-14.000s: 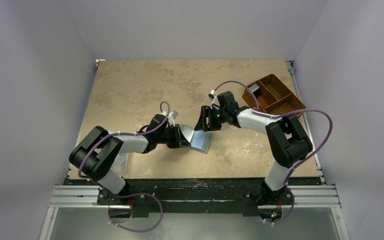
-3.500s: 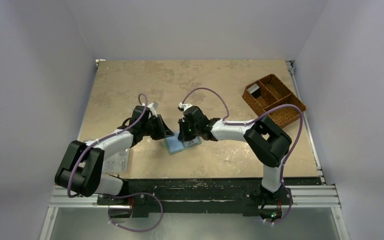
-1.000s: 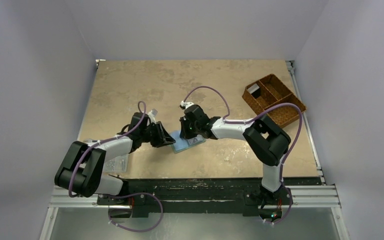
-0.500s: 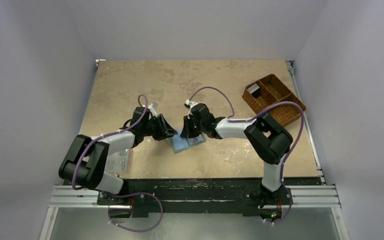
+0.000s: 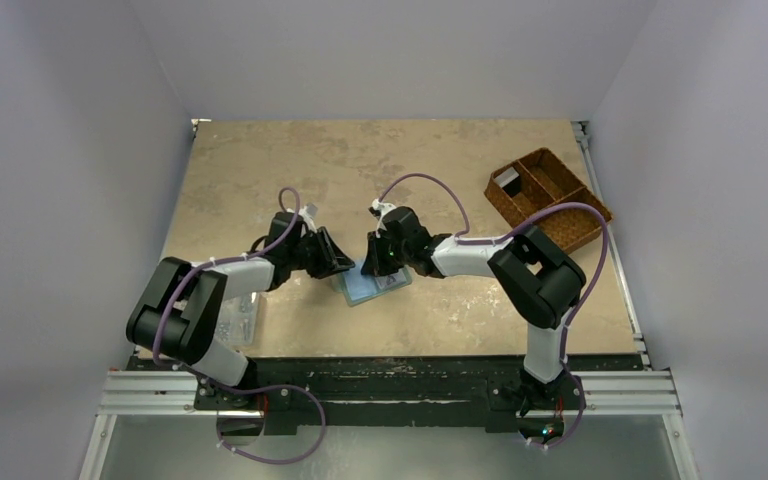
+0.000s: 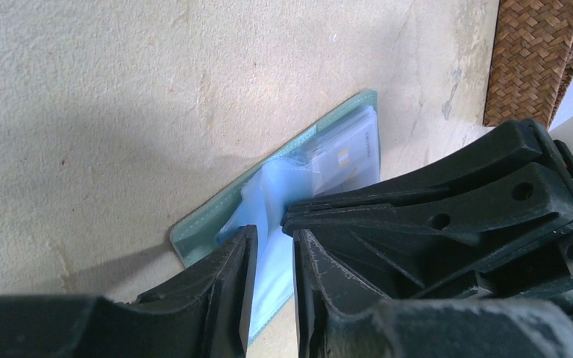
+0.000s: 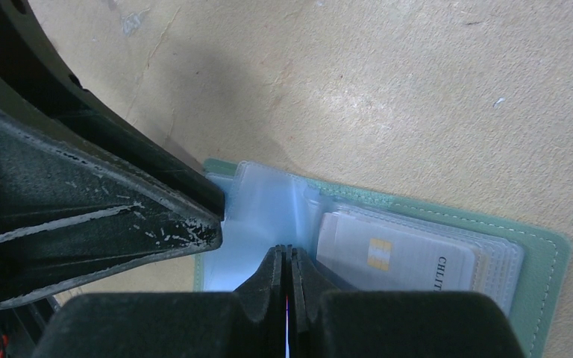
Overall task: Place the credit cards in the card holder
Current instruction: Open the card holder at the center of the board.
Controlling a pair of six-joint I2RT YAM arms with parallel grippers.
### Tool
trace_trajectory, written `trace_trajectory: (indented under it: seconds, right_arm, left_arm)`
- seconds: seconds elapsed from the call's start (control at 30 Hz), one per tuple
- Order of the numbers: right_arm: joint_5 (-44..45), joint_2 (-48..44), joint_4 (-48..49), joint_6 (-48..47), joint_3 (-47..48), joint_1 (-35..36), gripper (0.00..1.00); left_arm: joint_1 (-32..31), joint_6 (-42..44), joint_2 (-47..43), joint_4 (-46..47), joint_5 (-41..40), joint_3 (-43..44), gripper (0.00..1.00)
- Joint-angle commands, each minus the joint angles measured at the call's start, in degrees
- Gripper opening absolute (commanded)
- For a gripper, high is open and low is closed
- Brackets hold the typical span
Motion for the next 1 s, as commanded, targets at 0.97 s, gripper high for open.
trace_trajectory:
  seconds: [0.97]
  right_arm:
    - [7.49,-15.75,-20.31,-0.43,3.45,-4.30,0.25]
  left_arm:
    - [-0.08,-7.25,8.27,15.48,12.21,1.95,0.21]
